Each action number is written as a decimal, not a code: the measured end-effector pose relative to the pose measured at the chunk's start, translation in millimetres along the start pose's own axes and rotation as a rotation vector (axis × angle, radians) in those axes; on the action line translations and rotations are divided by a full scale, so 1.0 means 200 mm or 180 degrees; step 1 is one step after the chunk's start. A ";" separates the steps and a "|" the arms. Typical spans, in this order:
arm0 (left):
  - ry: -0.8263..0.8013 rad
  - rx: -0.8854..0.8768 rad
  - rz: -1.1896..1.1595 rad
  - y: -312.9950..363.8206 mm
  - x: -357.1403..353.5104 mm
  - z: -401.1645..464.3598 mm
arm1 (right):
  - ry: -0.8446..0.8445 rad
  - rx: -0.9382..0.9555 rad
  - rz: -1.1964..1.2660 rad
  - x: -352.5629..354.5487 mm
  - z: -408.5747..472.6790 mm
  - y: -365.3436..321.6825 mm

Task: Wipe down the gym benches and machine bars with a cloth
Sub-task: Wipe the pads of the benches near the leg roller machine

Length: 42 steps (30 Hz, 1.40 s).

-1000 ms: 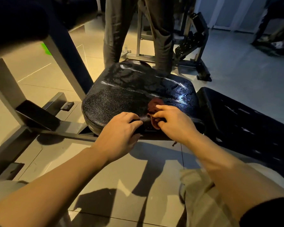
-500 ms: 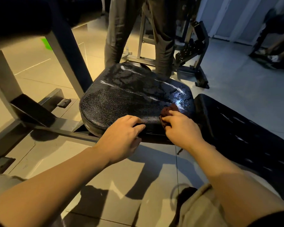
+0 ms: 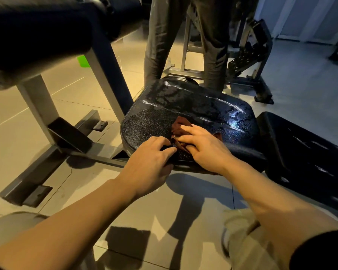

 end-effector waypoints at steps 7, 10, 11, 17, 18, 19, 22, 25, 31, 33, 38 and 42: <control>0.0011 -0.0219 -0.0148 0.16 -0.12 0.12 | 0.0269 -0.1020 -0.0221 0.15 -0.21 0.38; 0.0019 -0.0327 -0.0178 0.23 -0.16 0.16 | 0.0374 -0.1345 -0.0189 0.21 -0.33 0.52; 0.0026 -0.0334 -0.0199 0.25 -0.16 0.17 | 0.0419 -0.1412 -0.0164 0.22 -0.37 0.54; 0.0066 -0.0374 -0.0216 0.25 -0.18 0.19 | 0.0508 -0.1512 -0.0310 0.20 -0.41 0.58; 0.0058 -0.0379 -0.0214 0.24 -0.18 0.19 | 0.0521 -0.1491 -0.0340 0.20 -0.40 0.57; 0.0051 -0.0378 -0.0208 0.23 -0.18 0.18 | 0.0516 -0.1456 -0.0374 0.19 -0.38 0.56; 0.0013 -0.0315 -0.0143 0.16 -0.15 0.14 | 0.0472 -0.1266 -0.0396 0.16 -0.30 0.48; 0.0056 -0.0170 -0.0085 0.09 -0.09 0.09 | 0.0461 -0.0938 -0.0427 0.11 -0.20 0.34; 0.0090 0.0101 0.0076 -0.03 0.02 -0.03 | 0.0439 -0.0304 -0.0307 -0.02 0.01 0.05; 0.0041 0.0212 0.0073 -0.08 0.03 -0.07 | 0.0424 -0.0144 -0.0247 -0.06 0.04 -0.04; 0.0024 0.0264 0.0001 -0.10 0.04 -0.08 | 0.0275 0.0101 -0.0179 -0.05 0.01 -0.09; 0.0060 -0.0009 -0.0053 0.00 -0.01 0.00 | 0.0259 0.0080 -0.0263 0.00 -0.08 0.00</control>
Point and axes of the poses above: each hand's wrist, its own z-axis towards the middle knuckle, its own x-axis out of the back of the hand, y = z × x, the point moved 5 cm from there along z, towards the middle knuckle, and after that the axes turned 6 degrees about x, right-handed, at the moved point
